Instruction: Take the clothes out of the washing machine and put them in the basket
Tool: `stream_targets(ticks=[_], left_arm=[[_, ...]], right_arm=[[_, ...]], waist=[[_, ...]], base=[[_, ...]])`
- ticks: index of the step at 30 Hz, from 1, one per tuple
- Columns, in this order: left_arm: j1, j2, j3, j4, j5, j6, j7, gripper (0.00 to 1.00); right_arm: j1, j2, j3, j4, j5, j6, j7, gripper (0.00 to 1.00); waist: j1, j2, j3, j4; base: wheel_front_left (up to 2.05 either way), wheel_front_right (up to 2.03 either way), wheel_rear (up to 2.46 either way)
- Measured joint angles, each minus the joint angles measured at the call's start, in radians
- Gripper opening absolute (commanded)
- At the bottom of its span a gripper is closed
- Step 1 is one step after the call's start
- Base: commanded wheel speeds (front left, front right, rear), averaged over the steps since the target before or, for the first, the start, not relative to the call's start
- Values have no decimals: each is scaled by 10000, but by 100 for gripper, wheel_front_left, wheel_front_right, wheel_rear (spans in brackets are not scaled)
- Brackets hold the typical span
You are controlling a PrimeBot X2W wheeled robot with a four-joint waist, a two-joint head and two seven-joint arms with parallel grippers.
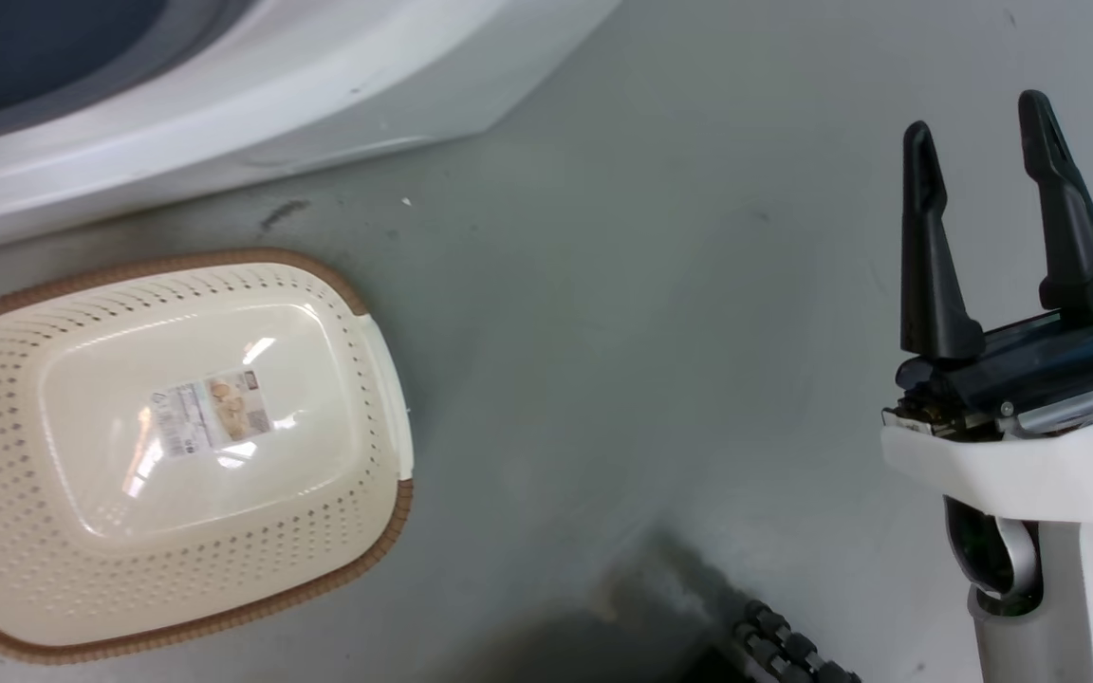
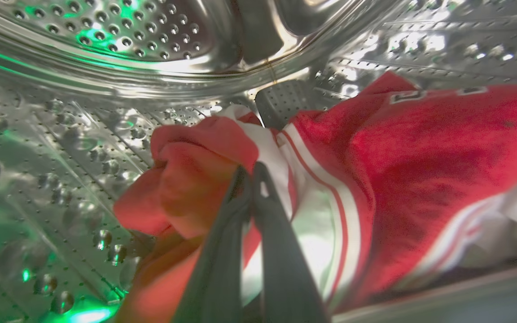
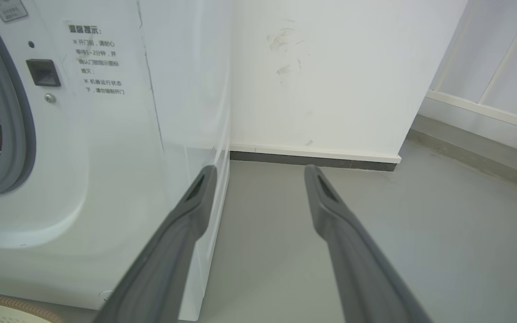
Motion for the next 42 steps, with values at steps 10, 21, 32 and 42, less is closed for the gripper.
stream_targets(ticks=[10, 21, 32, 42], left_arm=[[2242, -1024, -13, 357, -330, -42, -2552, 0], [4365, -1532, 431, -995, -585, 90, -3425, 0], [7312, -1020, 1785, -5883, 230, 1285, -3442, 0], [10263, -552, 2004, -9804, 370, 2694, -3386, 0]], right_arm=[[234, 2, -343, 443, -332, 0, -2, 100], [825, -2, -431, 890, -623, 0, -2, 100], [1287, -2, -499, 1177, -683, 0, -2, 100], [1444, -4, -711, 1256, -589, 0, -2, 100]], waist=[[-1, 0, -1611, 797], [-2, 0, -3442, 1655], [-3, 0, -4729, 2424], [-2, 0, -5285, 2803]], base=[[0, 0, 0], [0, 0, 0], [0, 0, 0], [0, 0, 0]])
